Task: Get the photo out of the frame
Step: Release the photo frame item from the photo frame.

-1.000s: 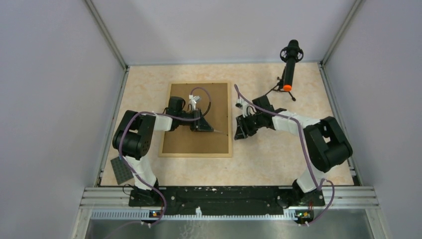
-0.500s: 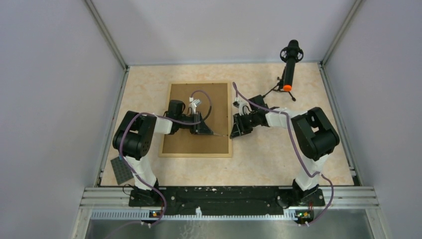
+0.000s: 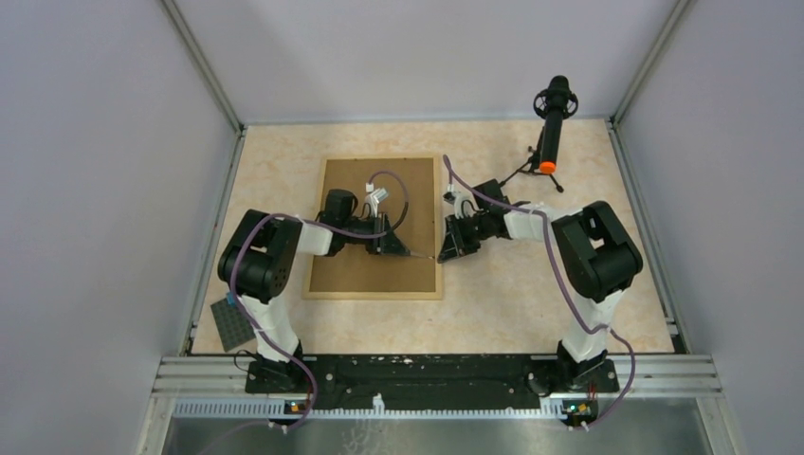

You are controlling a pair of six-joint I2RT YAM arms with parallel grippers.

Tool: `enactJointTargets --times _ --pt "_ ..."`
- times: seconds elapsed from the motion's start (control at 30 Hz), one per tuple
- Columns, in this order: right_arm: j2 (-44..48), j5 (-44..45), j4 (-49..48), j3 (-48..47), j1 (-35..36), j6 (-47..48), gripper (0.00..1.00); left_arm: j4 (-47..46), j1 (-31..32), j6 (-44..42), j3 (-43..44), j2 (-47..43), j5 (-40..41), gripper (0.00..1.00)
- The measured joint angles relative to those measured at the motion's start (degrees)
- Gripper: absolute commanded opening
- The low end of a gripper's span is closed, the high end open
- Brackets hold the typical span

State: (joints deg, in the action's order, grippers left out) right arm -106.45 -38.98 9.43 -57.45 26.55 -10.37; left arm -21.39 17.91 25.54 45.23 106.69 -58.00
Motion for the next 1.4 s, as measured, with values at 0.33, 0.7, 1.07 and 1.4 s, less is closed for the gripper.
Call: enactJointTargets --times 0.33,0.7,1.07,1.4 --pt "-0.7 -0.6 1.5 -1.1 -0.3 -0.9 0.00 -1.8 0.7 2.7 1.0 1.7 -0.3 0.00" --pt "-2.4 -1.1 5.0 -3.7 -0.4 -1.5 0.00 -0.1 2.8 3.1 6.9 2.0 3.9 0.00" --pt "-4.3 -2.6 8.7 -6.3 -0.7 -2.3 0.05 6.9 12.3 -9.6 8.0 -7.6 20.8 0.00" --pt "1.0 4.8 6.1 -4.1 -0.7 -4.3 0.56 15.1 9.1 -6.1 8.0 -12.6 19.9 0.00"
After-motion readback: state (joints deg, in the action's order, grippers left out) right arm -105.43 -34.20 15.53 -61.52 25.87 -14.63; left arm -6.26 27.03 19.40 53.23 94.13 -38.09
